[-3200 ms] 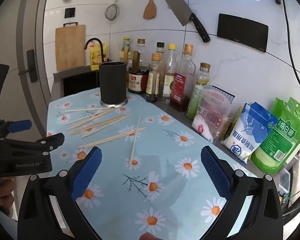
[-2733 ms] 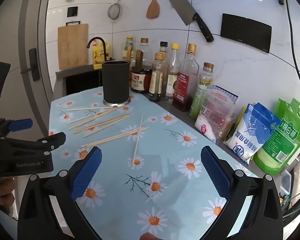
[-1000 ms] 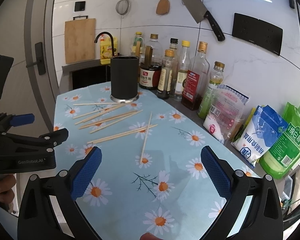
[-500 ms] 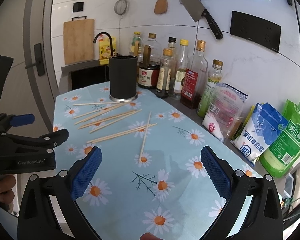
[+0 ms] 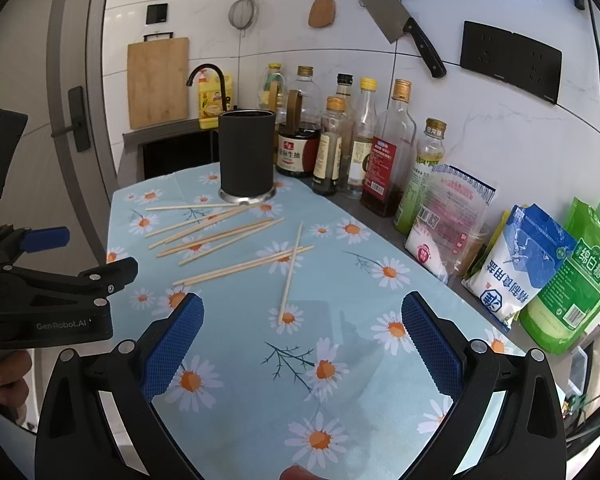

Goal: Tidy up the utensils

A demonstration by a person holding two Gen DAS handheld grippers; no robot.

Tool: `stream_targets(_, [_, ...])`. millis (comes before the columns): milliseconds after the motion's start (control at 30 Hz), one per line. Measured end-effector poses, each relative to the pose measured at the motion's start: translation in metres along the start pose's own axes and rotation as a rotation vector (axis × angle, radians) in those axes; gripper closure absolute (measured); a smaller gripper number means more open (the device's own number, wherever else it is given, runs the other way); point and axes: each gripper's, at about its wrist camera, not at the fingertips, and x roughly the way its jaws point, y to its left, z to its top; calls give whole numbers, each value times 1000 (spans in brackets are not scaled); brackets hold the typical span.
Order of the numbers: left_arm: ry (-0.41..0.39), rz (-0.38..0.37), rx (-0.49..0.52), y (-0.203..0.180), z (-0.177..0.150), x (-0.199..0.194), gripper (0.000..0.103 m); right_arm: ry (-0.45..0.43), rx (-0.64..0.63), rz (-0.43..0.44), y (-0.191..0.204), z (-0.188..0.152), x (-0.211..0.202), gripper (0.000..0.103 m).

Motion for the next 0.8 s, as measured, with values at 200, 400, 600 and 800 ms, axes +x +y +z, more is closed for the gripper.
stream_targets(200, [0, -1, 7, 1, -1, 0, 6, 1, 4, -1, 0, 0, 1, 8])
stream_targets(400, [12, -2, 24, 8, 4, 6, 6, 13, 22, -9, 6, 2, 7, 8])
stream_targets(600, [56, -23, 30, 24, 11, 24, 6, 46, 47, -37, 16, 6, 18, 8])
stream_targets(800, [100, -58, 63, 36, 23, 48, 6, 89, 88, -79, 23, 12, 34, 8])
